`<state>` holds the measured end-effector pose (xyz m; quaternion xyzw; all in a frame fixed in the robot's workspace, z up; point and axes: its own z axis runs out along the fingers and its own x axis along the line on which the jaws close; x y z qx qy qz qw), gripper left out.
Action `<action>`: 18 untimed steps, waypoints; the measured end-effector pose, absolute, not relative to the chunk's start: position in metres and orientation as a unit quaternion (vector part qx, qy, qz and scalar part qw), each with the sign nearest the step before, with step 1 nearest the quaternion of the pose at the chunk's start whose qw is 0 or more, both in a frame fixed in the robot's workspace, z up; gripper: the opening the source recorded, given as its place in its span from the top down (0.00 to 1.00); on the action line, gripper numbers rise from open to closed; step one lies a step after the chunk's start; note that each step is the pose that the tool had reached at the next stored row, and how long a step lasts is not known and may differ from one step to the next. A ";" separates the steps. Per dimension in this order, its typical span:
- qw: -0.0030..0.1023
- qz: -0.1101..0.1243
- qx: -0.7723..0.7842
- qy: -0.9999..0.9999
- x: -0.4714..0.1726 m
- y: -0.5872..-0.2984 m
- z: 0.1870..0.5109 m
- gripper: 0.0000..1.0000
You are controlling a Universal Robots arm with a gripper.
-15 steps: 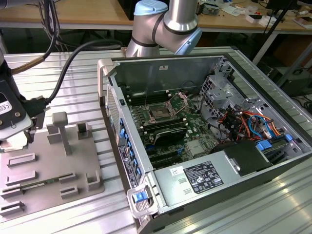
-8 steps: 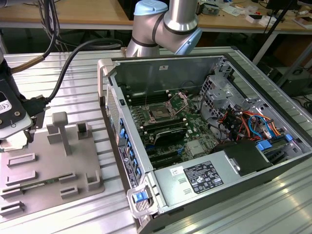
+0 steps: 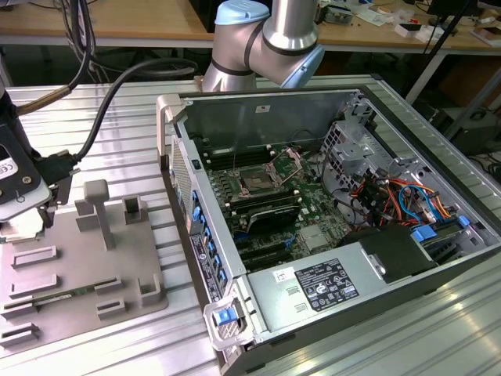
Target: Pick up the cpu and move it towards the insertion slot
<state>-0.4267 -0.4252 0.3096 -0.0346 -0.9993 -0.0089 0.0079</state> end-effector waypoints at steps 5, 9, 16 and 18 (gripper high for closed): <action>0.008 -0.009 -0.035 -0.999 -0.427 -0.425 0.312 0.45; 0.008 -0.009 -0.035 -0.999 -0.426 -0.425 0.314 0.45; 0.008 -0.009 -0.035 -0.999 -0.426 -0.425 0.318 0.45; 0.008 -0.009 -0.035 -0.999 -0.426 -0.425 0.318 0.45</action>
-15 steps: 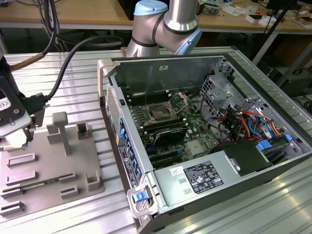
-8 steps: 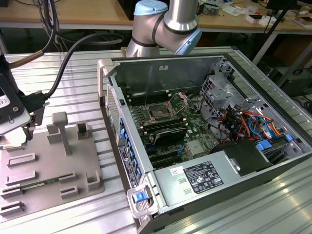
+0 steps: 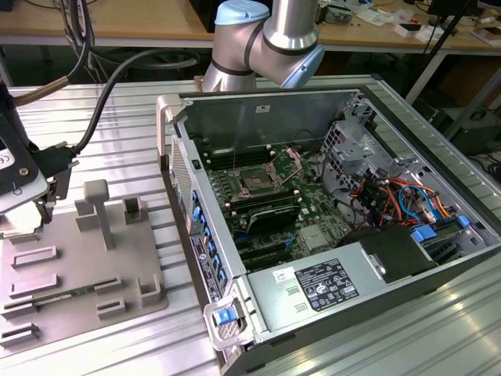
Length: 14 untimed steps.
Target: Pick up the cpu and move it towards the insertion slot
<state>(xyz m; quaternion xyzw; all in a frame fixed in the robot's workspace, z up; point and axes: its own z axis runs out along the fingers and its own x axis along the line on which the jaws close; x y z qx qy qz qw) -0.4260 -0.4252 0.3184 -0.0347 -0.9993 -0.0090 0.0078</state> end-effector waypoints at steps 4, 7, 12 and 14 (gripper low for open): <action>0.008 -0.009 -0.035 -0.999 -0.426 -0.425 0.319 0.45; 0.008 -0.009 -0.035 -0.999 -0.426 -0.425 0.319 0.45; 0.008 -0.009 -0.035 -0.999 -0.426 -0.425 0.323 0.45; 0.008 -0.009 -0.035 -0.999 -0.426 -0.425 0.325 0.45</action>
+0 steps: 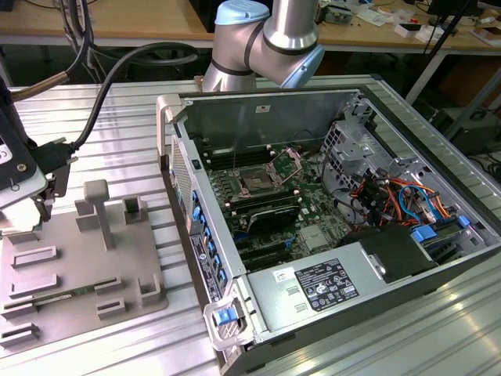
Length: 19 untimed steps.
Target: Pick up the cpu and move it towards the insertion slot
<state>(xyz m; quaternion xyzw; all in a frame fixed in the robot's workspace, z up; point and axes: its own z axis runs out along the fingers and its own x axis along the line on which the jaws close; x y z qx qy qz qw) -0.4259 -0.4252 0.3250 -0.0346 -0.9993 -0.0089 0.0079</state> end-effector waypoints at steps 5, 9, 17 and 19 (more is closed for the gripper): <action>0.008 -0.009 -0.035 -0.999 -0.426 -0.425 0.326 0.45; 0.008 -0.009 -0.035 -0.999 -0.426 -0.425 0.326 0.45; 0.008 -0.009 -0.035 -0.999 -0.421 -0.425 0.329 0.45; 0.008 -0.009 -0.035 -0.999 -0.421 -0.425 0.331 0.45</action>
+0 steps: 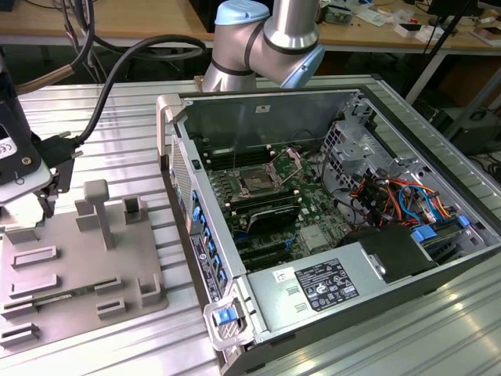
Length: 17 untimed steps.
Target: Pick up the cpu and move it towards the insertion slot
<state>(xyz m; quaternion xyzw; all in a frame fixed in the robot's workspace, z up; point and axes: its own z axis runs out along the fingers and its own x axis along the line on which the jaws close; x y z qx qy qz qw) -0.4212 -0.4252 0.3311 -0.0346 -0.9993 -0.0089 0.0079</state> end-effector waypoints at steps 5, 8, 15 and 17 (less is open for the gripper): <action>0.008 -0.009 -0.034 -0.999 -0.420 -0.425 0.334 0.45; 0.008 -0.009 -0.035 -0.999 -0.416 -0.425 0.334 0.45; 0.008 -0.009 -0.035 -0.999 -0.408 -0.425 0.336 0.45; 0.008 -0.009 -0.035 -0.999 -0.408 -0.425 0.342 0.45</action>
